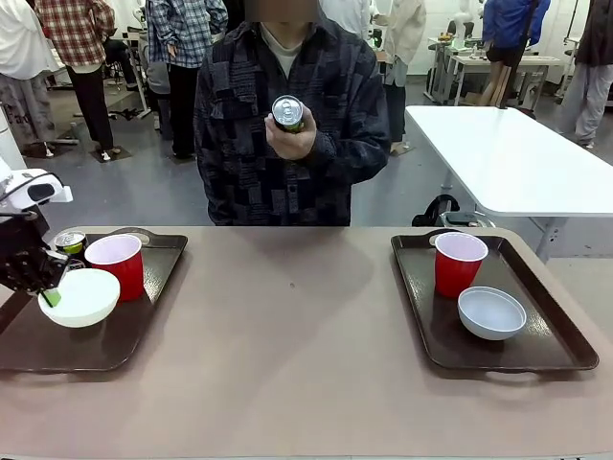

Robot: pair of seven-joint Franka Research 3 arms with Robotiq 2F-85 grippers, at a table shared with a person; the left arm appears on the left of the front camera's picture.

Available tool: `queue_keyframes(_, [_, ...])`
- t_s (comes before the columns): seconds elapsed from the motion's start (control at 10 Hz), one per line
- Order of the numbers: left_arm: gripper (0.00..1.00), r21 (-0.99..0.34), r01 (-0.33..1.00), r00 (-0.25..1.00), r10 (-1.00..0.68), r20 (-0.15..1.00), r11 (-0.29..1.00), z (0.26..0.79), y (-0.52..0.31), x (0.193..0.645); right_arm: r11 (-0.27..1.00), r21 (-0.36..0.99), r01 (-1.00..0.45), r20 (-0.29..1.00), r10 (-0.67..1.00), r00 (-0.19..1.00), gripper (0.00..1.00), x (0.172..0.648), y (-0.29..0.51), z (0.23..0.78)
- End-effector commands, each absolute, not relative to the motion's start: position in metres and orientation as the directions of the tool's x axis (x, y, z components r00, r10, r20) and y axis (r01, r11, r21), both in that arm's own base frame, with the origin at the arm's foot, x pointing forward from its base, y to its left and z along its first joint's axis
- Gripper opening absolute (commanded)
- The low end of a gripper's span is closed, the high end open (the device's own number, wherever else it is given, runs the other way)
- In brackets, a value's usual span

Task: Prepare tableware on both trays.
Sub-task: Pick up a Picnic Bowl from the table and place it on a Handle tray.

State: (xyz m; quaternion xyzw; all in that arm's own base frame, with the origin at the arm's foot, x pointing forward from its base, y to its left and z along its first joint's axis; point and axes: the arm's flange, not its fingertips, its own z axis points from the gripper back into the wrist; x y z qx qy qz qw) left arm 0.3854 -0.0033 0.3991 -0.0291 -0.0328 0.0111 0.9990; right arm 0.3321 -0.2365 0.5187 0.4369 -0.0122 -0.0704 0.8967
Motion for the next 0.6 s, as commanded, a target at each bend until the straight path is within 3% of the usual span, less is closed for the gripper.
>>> queue_keyframes(0.0, [0.00, -0.026, -0.010, 0.998, 0.011, 0.054, 1.000, 0.350, -0.004, 0.343, 0.596, 0.796, 0.102, -0.024, -0.138, 0.990, 1.00, 0.331, -0.234, 0.518])
queue_keyframes(0.4, [0.00, -0.006, -0.010, 0.999, 0.011, 0.037, 1.000, 0.331, -0.009, 0.339, 0.596, 0.796, 0.102, -0.024, -0.138, 0.990, 1.00, 0.331, -0.234, 0.518])
queue_keyframes(0.5, [0.09, -0.001, -0.005, 0.999, 0.005, 0.037, 1.000, 0.330, -0.009, 0.339, 0.596, 0.796, 0.102, -0.024, -0.138, 0.990, 1.00, 0.331, -0.234, 0.518])
